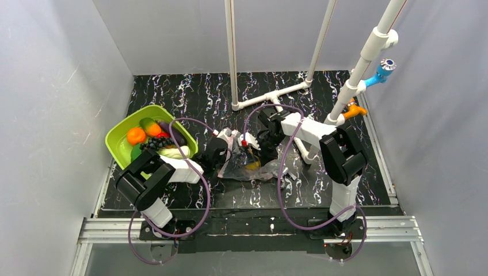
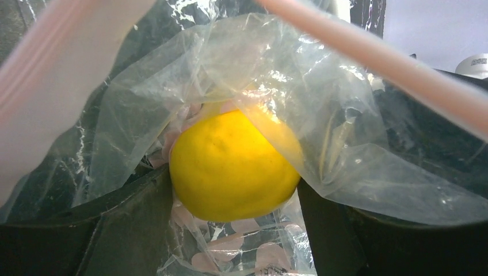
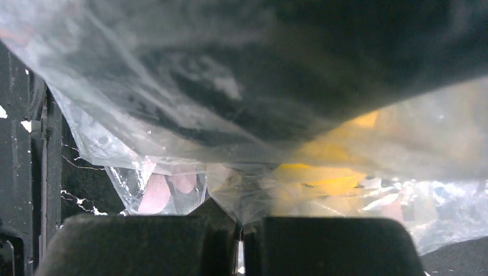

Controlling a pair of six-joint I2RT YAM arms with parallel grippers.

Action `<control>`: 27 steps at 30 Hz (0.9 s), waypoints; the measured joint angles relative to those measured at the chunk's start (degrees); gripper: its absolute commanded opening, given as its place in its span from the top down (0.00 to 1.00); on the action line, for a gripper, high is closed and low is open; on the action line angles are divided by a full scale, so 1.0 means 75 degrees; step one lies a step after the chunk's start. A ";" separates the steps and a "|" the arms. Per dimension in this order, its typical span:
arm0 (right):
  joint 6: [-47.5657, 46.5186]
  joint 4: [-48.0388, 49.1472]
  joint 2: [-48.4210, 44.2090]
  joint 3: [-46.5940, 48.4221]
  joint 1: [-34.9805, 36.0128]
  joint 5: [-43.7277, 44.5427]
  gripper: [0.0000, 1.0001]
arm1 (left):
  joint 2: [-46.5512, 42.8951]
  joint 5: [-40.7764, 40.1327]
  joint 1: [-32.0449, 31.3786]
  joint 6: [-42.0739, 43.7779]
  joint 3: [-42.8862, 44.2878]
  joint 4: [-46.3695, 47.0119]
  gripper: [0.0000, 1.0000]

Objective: Open the zip-top bag and remove the fake food
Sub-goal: Pick up the fake fruit from the zipper food storage bag.

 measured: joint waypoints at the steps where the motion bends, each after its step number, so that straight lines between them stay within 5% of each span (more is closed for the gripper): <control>1: 0.0032 0.0000 0.0000 0.0000 0.0000 -0.0012 0.99 | 0.0026 -0.0003 -0.0020 0.0000 0.0015 -0.0003 0.25; 11: 0.0152 -0.0032 0.0000 0.0000 -0.0052 -0.0087 0.99 | 0.0175 -0.0102 -0.0073 0.0032 0.0192 -0.0093 0.28; 23: 0.0096 -0.0198 -0.0047 0.0041 -0.0166 -0.0154 0.99 | 0.0329 -0.0163 -0.0087 -0.0017 0.0061 0.0583 0.17; 25: 0.0096 -0.0216 -0.0047 0.0044 -0.0166 -0.0175 0.99 | 0.0335 -0.0154 -0.0087 -0.0015 0.0017 0.0673 0.21; 27: 0.0108 -0.0221 -0.0047 0.0044 -0.0172 -0.0189 0.99 | 0.0344 -0.0137 -0.0085 0.0006 0.0017 0.0699 0.39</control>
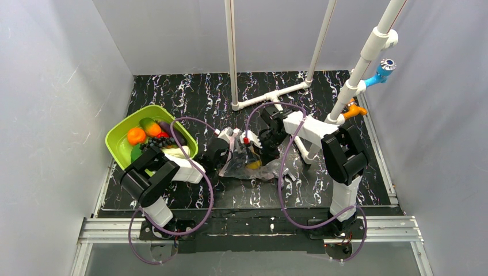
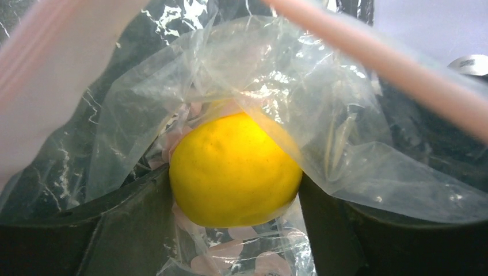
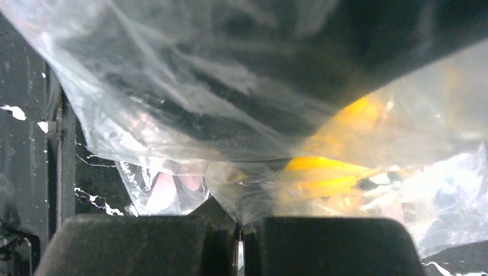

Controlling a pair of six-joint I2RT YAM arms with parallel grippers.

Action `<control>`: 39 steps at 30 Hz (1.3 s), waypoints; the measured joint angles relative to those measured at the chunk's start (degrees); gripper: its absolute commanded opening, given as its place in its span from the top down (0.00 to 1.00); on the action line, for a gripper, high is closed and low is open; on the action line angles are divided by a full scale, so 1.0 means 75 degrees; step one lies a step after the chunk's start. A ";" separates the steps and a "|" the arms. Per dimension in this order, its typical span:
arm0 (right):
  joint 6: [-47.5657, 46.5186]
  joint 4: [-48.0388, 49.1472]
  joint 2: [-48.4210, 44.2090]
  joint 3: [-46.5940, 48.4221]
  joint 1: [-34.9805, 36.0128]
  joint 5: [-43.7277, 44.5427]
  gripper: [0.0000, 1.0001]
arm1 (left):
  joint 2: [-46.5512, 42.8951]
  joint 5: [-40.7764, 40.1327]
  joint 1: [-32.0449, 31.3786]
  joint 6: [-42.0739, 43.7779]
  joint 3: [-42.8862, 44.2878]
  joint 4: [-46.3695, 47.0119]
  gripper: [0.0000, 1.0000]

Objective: Open the zip-top bag and remove the fake food
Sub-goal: Pick up the fake fruit from the zipper food storage bag.

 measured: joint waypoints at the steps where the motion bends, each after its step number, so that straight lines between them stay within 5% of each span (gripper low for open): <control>1: 0.0015 0.0000 0.0000 0.0000 0.0000 -0.0026 0.99 | 0.0023 -0.0006 -0.0006 0.0026 0.0000 0.0026 0.46; 12: 0.0105 -0.0023 0.0017 0.0000 -0.0047 -0.0577 0.99 | -0.0554 -0.0312 -0.0079 0.0425 -0.0125 -0.0618 0.76; 22: 0.0449 0.0114 0.0020 0.0087 -0.0195 -0.0536 0.99 | -0.2579 -0.0551 -0.0085 0.1198 -0.0329 -0.2419 0.76; 39: 0.0729 0.0449 0.0020 0.0108 -0.0125 0.0073 0.99 | -0.4465 0.0105 0.0731 0.0557 -0.1440 -0.2632 0.77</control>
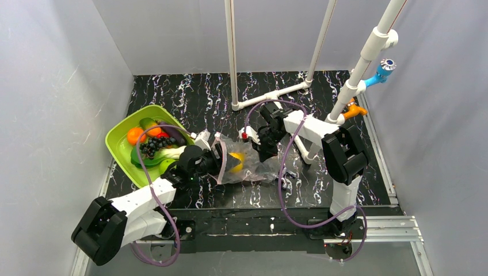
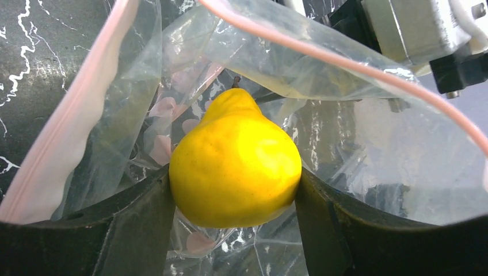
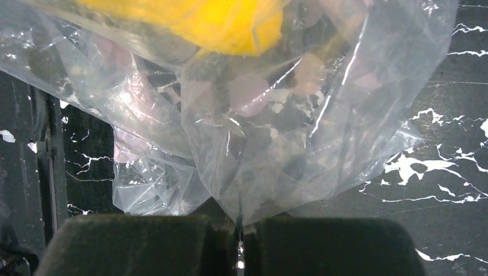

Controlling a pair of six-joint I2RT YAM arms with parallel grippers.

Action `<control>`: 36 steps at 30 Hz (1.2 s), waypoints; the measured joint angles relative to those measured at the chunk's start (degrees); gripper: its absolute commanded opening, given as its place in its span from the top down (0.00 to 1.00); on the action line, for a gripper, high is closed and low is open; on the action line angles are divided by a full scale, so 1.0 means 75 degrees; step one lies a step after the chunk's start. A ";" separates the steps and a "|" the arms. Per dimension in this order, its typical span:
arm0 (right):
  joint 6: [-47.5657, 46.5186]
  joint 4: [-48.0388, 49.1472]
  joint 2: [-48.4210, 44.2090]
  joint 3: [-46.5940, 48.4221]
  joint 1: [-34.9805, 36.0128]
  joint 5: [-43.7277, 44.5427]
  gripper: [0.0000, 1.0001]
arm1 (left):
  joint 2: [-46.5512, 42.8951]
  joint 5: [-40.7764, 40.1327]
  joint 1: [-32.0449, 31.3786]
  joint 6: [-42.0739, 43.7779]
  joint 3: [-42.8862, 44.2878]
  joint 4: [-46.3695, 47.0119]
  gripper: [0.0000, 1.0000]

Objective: Open the zip-top bag and remove the fake food
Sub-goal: Pick up the fake fruit from the zipper food storage bag.

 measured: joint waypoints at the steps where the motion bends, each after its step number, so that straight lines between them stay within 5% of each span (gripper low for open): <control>1: 0.0000 0.0003 0.0000 0.0000 0.0017 0.0020 0.99 | -0.0061 0.0029 0.0023 -0.0017 0.0000 -0.0041 0.77; 11: -0.0006 0.0006 0.0029 0.0000 0.0216 0.0277 0.99 | 0.0082 -0.0163 0.0093 0.0166 0.0003 -0.1425 0.74; 14: -0.0009 0.0012 0.0111 0.0000 0.0391 0.0469 0.99 | 0.0356 -0.0204 0.0090 0.0245 0.0009 -0.1568 0.61; 18: -0.0015 0.0009 0.0216 0.0000 0.0568 0.0650 0.99 | 0.0606 -0.0265 0.0096 0.0367 0.0224 -0.1696 0.32; 25: -0.0020 0.0006 0.0227 0.0000 0.0574 0.0764 0.99 | 0.1343 -0.0315 0.0119 0.0443 0.0609 -0.1687 0.12; 31: -0.0041 0.0003 0.0227 0.0000 0.0589 0.0807 0.99 | 0.1824 -0.0501 0.0134 0.0329 0.1087 -0.1760 0.12; 36: -0.0061 0.0003 0.0230 0.0000 0.0618 0.0816 0.99 | 0.2034 -0.0749 0.0134 0.0184 0.1323 -0.2002 0.34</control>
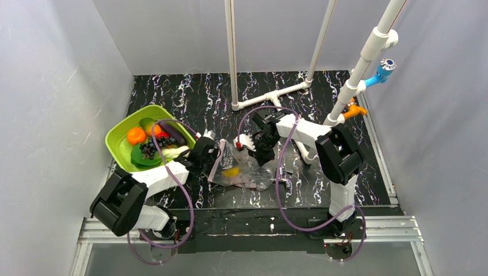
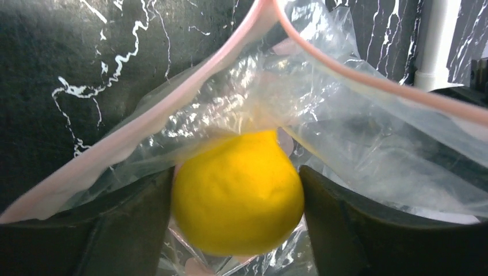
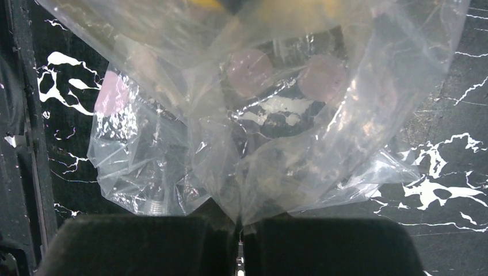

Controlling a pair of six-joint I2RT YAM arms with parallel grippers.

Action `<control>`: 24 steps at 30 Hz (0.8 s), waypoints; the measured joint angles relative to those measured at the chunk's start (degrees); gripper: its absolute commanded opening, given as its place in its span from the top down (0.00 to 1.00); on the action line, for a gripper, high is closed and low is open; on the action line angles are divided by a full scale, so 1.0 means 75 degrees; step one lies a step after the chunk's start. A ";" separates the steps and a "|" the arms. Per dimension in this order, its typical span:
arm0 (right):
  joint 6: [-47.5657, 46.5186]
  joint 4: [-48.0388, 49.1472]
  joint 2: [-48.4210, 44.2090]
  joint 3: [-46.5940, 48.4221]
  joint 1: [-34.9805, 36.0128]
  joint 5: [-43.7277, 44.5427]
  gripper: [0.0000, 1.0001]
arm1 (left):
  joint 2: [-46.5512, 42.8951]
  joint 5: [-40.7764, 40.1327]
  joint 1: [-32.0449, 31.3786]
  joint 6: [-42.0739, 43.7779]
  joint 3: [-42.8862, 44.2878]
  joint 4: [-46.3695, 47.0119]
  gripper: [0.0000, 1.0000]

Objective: Open the zip-top bag and remove the fake food
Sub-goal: Pick up the fake fruit from the zipper food storage bag.

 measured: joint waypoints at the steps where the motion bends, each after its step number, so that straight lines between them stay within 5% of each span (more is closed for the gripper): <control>1: -0.0006 0.0000 0.0006 0.0000 0.0009 0.0003 0.99 | 0.0044 -0.0061 0.0000 -0.0023 0.0041 -0.0055 0.37; 6: -0.0032 0.0000 0.0041 0.0000 0.0023 0.0017 0.99 | 0.0099 -0.0146 0.0000 0.0023 0.0187 -0.0256 0.70; 8: -0.0035 0.0000 0.0041 0.0000 0.0026 0.0017 0.99 | 0.0093 -0.0175 0.0000 0.0055 0.0219 -0.0335 0.75; 24: -0.0035 0.0003 0.0041 0.0000 0.0073 0.0029 0.99 | -0.1626 0.0542 0.0300 0.0000 -0.0157 -0.0880 0.72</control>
